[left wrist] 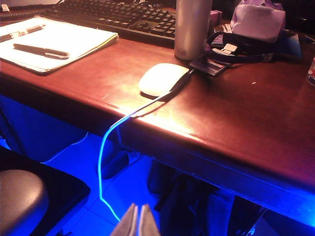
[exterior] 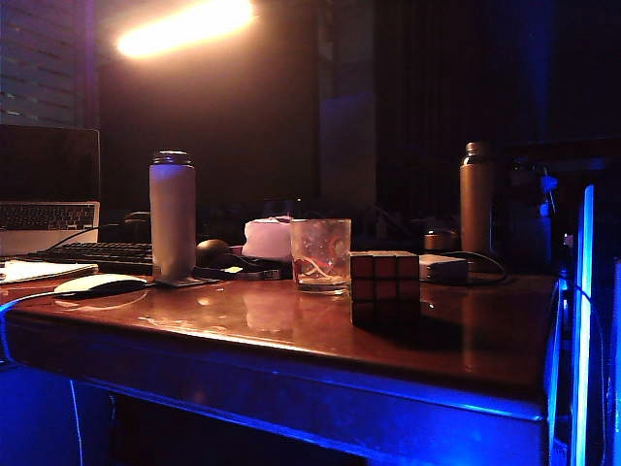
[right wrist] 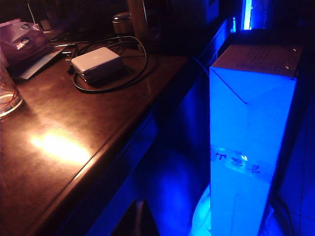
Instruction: Stack the Rubik's Cube on top of the glass cup.
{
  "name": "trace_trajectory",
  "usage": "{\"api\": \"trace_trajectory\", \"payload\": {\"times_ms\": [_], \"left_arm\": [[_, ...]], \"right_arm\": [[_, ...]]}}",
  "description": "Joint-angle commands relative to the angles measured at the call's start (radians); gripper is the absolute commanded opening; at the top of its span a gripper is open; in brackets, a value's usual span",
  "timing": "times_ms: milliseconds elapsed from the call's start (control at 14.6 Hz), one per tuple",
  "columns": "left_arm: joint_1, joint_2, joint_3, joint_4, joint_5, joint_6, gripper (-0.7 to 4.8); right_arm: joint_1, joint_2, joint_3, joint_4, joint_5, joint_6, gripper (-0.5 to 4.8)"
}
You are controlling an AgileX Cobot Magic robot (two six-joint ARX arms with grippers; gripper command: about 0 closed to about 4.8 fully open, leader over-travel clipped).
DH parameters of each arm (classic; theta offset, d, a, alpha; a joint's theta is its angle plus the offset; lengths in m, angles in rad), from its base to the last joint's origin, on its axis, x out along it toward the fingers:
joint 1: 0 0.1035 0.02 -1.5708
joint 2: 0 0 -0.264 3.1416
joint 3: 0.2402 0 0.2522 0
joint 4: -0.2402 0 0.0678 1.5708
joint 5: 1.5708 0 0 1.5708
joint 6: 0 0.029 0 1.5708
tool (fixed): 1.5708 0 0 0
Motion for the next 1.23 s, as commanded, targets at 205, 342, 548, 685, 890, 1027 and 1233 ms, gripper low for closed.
{"api": "trace_trajectory", "payload": {"times_ms": [205, 342, 548, 685, 890, 1027, 1233], "left_arm": [[-0.002, -0.003, -0.002, -0.023, -0.005, -0.004, 0.26], [-0.002, -0.003, 0.002, -0.01, 0.002, -0.088, 0.25], [-0.002, -0.003, 0.099, 0.054, 0.008, -0.205, 0.2], [-0.002, -0.002, 0.206, 0.07, -0.036, -0.199, 0.19], [-0.002, 0.181, 0.428, 0.077, -0.055, -0.106, 0.2], [-0.002, 0.415, 0.64, 0.058, 0.053, -0.006, 0.19], [-0.003, 0.776, 1.05, -0.183, 0.357, 0.089, 0.17]], "right_arm": [[0.001, 0.002, -0.003, -0.01, -0.003, 0.005, -0.01], [0.001, 0.002, -0.003, -0.008, -0.003, 0.007, -0.01], [0.001, 0.002, 0.005, -0.013, -0.004, 0.031, -0.01], [0.001, 0.002, 0.037, -0.013, -0.006, 0.066, -0.01], [0.001, 0.004, 0.151, -0.014, -0.002, 0.066, -0.01], [0.001, 0.038, 0.234, -0.028, -0.003, 0.058, -0.01], [0.001, 0.189, 0.345, -0.026, -0.013, 0.041, -0.01]]}}
